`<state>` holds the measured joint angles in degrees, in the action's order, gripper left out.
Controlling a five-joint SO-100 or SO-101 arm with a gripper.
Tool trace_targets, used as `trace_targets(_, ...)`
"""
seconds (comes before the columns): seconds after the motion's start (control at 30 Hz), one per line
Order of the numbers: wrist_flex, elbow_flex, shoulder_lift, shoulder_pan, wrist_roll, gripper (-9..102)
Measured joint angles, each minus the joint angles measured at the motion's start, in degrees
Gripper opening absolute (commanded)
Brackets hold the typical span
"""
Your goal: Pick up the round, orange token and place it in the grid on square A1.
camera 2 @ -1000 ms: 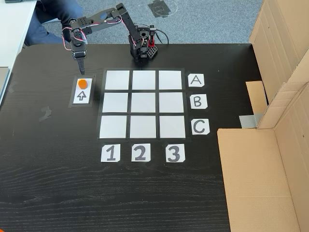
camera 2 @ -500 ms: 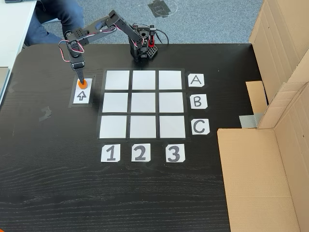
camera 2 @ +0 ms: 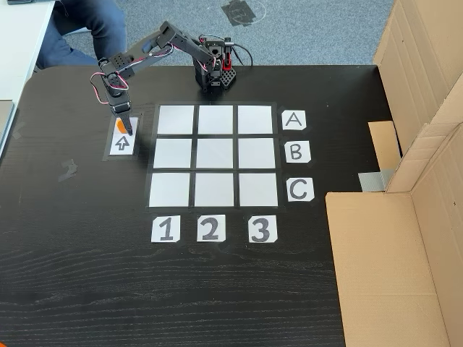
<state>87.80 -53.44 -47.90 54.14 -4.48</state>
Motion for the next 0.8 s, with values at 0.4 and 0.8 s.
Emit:
trace_targets(0.4, 0.0, 2.8, 2.5, -0.2, 0.0, 33)
trace_targets(0.8, 0.0, 2.8, 3.3, -0.2, 0.0, 30)
